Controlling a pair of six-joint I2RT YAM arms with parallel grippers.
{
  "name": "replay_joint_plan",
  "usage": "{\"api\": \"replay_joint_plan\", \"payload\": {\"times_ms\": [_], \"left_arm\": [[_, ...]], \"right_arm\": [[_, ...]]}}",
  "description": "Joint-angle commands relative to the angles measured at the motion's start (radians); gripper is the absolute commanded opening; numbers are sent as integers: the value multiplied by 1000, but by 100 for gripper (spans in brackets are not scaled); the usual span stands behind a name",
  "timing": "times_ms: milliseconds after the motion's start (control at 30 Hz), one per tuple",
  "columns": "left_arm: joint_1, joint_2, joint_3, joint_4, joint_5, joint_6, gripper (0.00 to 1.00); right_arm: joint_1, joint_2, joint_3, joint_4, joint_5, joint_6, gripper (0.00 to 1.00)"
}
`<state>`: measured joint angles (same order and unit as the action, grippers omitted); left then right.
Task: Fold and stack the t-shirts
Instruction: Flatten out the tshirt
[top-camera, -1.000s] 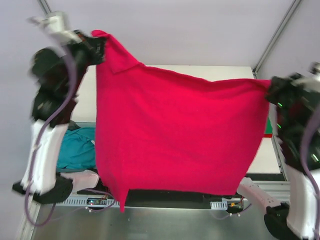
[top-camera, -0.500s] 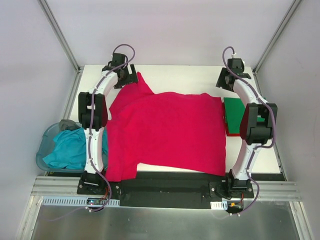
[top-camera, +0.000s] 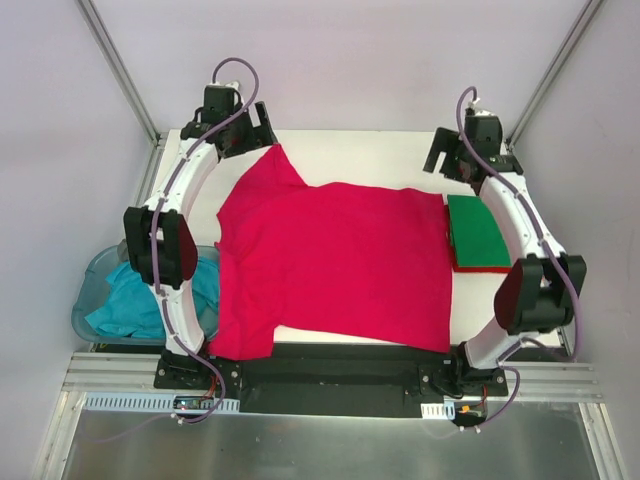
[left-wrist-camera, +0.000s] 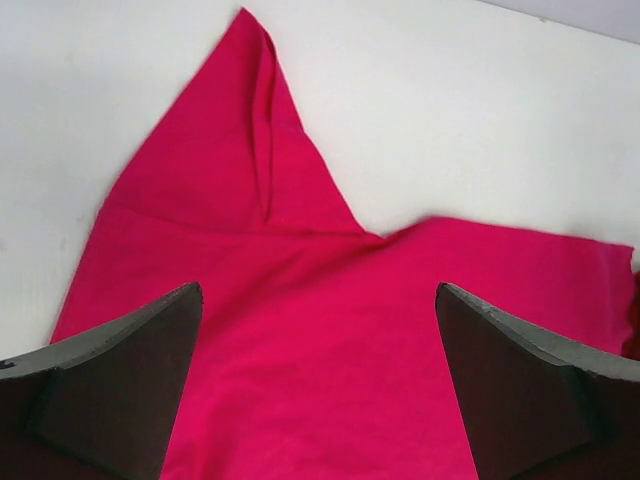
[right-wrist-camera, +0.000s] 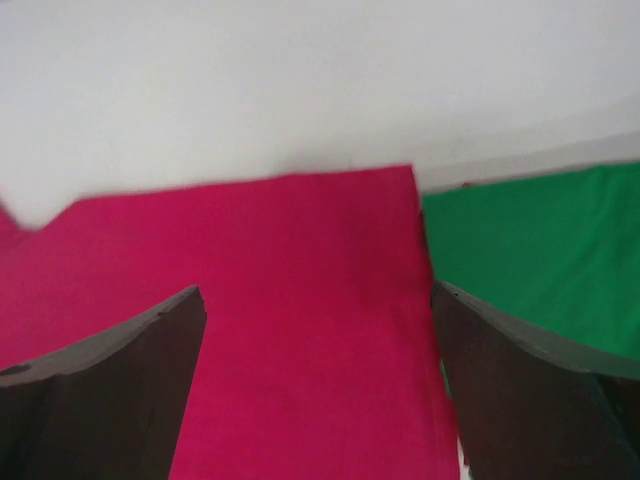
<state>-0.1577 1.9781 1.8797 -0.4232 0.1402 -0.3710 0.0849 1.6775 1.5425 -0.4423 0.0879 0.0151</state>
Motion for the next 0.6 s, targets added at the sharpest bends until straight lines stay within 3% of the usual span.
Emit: {"api": "replay_joint_plan", "payload": {"times_ms": [0, 100, 233, 567], "left_arm": [[-5, -56, -74, 4, 114, -35, 99], [-16, -26, -94, 6, 168, -86, 99], [-48, 68, -51, 8, 112, -138, 99], [-72, 277, 61, 9, 7, -235, 99]], "right_arm": [[82, -108, -174, -38, -114, -7, 96], [131, -131, -290, 3, -120, 14, 96], [160, -111, -386, 53, -160, 45, 96], [168, -22, -461, 50, -177, 36, 96]]}}
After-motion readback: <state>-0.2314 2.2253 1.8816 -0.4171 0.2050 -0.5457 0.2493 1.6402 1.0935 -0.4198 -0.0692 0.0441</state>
